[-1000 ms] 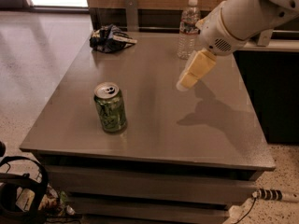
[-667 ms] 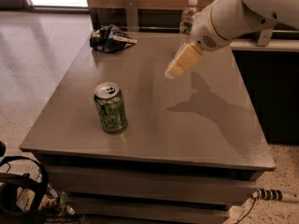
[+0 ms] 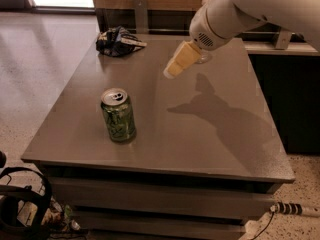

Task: Pick blue chip bag

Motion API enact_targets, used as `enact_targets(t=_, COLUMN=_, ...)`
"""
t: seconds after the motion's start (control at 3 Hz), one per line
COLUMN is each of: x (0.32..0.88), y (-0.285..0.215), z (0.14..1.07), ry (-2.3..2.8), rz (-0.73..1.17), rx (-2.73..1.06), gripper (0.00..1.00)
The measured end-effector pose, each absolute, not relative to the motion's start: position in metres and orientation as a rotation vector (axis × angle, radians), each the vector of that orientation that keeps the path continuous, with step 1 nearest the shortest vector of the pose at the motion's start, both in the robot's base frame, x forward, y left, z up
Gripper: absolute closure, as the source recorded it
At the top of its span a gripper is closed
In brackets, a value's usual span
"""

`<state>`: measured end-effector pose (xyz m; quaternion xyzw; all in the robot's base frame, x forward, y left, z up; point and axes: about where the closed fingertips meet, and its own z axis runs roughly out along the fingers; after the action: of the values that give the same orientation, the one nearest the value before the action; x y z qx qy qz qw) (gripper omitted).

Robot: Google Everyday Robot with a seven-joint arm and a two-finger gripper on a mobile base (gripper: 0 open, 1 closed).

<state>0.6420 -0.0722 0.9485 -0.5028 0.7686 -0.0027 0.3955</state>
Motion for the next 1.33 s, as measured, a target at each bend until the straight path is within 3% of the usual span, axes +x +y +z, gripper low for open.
enact_targets(t=1.33, x=0.753, y=0.027, z=0.949, ry=1.754, rz=0.038, rx=-1.313, gripper=0.00)
